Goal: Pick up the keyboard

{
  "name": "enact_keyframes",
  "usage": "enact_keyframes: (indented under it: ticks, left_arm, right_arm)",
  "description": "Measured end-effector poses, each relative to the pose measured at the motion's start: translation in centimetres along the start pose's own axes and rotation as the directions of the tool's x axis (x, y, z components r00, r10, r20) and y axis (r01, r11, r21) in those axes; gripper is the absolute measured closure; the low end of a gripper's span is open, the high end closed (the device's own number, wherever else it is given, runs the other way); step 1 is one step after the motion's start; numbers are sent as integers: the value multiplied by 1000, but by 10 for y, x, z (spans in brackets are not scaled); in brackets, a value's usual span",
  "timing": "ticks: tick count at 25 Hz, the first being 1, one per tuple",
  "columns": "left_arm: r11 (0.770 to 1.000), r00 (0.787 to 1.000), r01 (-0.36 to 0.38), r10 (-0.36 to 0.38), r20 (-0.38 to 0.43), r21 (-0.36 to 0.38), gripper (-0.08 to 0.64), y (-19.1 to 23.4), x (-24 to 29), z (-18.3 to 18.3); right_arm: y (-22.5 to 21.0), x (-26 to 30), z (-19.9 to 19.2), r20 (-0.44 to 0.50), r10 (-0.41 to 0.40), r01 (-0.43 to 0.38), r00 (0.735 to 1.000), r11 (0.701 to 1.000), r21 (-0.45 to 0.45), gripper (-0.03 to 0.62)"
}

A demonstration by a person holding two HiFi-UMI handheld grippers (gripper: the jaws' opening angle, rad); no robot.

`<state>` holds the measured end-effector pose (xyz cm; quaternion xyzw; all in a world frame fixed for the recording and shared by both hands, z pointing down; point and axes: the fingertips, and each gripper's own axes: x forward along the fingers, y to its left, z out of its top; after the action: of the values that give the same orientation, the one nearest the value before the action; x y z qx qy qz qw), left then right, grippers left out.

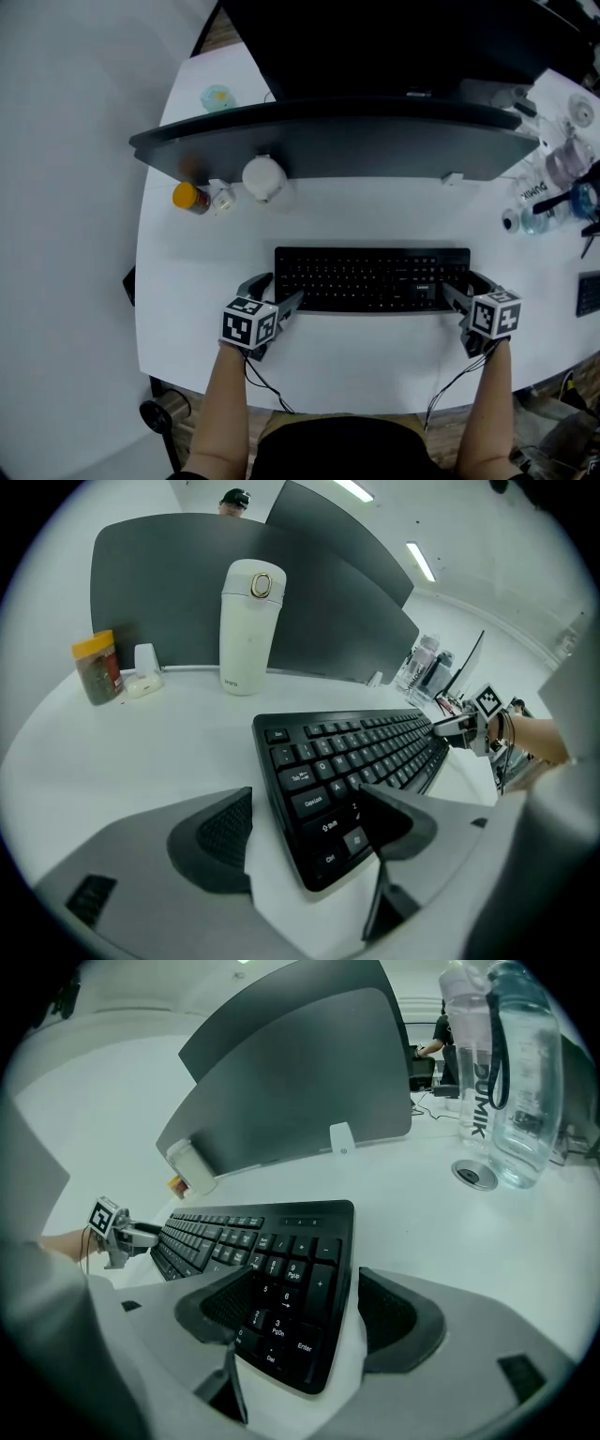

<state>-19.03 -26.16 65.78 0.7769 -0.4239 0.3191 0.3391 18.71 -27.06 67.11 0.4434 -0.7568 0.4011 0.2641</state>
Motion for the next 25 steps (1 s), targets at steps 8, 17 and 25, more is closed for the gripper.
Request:
enact_keyframes:
  ticks: [8, 17, 25]
  left_arm:
    - [1000, 1000, 12, -12, -3, 8, 199, -1, 0, 0]
    - [998, 997, 40, -37, -67, 45, 229, -8, 4, -1]
    - [999, 997, 34, -32, -66, 37, 238, -8, 5, 1]
  right_arm:
    - [0, -2, 0, -5, 7, -7, 1000, 1000, -4, 276]
    - [0, 1, -1, 2, 10, -10, 1000, 1000, -16, 279]
    - [-1, -1, 2, 1, 24, -24, 1000, 1000, 18, 281]
